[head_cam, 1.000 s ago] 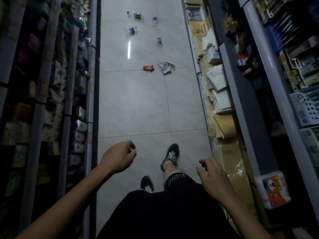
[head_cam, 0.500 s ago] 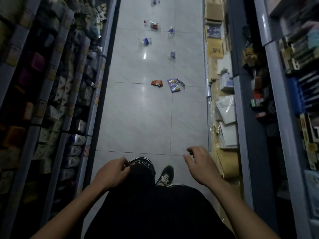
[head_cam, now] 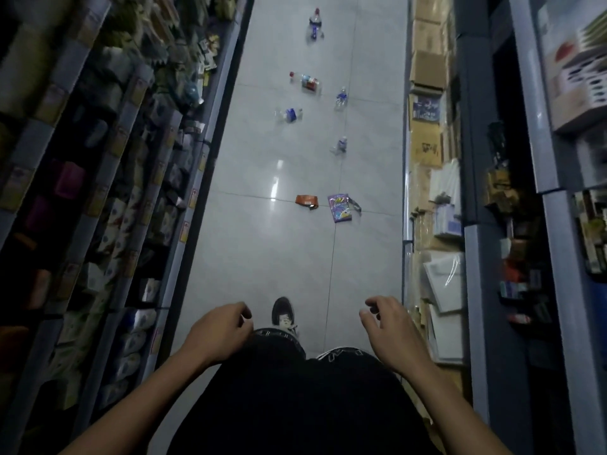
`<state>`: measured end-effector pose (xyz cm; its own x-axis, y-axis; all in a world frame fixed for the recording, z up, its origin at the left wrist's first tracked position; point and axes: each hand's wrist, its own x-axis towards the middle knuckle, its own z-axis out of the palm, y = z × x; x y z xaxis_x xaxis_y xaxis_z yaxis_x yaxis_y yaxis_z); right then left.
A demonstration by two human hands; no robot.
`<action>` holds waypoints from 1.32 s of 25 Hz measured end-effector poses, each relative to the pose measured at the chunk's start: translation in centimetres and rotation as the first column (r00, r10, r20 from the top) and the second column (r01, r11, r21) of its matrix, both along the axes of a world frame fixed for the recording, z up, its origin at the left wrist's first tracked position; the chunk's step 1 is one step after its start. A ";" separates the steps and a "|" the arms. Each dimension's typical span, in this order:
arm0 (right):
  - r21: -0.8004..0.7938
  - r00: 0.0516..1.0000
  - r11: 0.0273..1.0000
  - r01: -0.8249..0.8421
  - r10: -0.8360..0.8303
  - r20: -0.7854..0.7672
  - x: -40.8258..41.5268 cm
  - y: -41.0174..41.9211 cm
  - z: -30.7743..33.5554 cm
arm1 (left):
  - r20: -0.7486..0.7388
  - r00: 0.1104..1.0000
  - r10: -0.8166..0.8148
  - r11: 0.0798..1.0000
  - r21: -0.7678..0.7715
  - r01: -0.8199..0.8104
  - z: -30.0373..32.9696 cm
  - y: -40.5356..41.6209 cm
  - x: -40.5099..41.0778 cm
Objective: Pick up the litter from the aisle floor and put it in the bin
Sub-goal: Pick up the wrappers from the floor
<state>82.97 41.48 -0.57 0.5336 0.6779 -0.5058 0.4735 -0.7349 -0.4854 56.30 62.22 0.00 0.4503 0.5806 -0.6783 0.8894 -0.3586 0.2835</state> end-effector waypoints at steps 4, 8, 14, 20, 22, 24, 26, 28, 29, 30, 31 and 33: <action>-0.024 0.996 0.996 0.087 -0.087 -0.001 4.2 2.8 0.2 | 0.053 0.992 -0.117 0.992 0.048 0.115 1.0 7.4 8.4; -0.039 0.984 0.984 0.173 -0.174 -0.021 10.1 5.3 -0.2 | 0.090 0.983 -0.161 0.985 0.084 0.153 1.4 13.5 17.8; -0.048 0.988 0.988 0.144 -0.147 -0.046 22.6 11.6 -2.1 | 0.048 0.992 -0.119 0.989 0.096 0.114 0.5 18.6 28.4; -0.032 0.998 0.999 -0.040 0.039 -0.054 32.9 22.8 -1.9 | -0.021 0.999 0.047 0.999 0.011 -0.047 -0.1 21.1 31.1; -0.015 0.995 0.997 -0.081 0.080 -0.053 34.3 25.9 -1.7 | -0.044 0.996 0.073 0.997 -0.007 -0.073 0.0 22.0 31.2; -0.023 0.990 0.991 -0.129 0.128 -0.061 35.6 29.4 -2.3 | -0.055 0.993 0.104 0.994 -0.029 -0.106 -0.7 24.4 31.6; -0.053 0.986 0.985 -0.162 0.158 -0.060 36.5 32.4 -3.2 | -0.051 0.994 0.100 0.994 -0.037 -0.102 -1.5 27.3 32.3; -0.088 0.986 0.982 -0.166 0.162 -0.052 37.4 35.3 -4.6 | -0.037 0.998 0.052 0.998 -0.041 -0.054 -2.9 31.2 33.6; -0.103 0.986 0.981 -0.164 0.160 -0.049 37.7 36.3 -5.2 | -0.028 0.999 0.028 0.999 -0.041 -0.029 -3.8 33.0 34.5; -0.127 0.987 0.979 -0.161 0.157 -0.047 37.9 37.4 -6.0 | -0.021 1.000 0.005 0.999 -0.044 -0.006 -4.9 34.8 35.5; -0.152 0.987 0.975 -0.161 0.156 -0.046 38.2 38.3 -7.0 | -0.013 1.000 -0.008 0.999 -0.050 0.008 -6.2 36.4 36.5; -0.196 0.986 0.967 -0.161 0.150 -0.071 38.6 40.1 -10.1 | -0.007 1.000 0.003 0.998 -0.066 -0.003 -9.8 39.4 38.9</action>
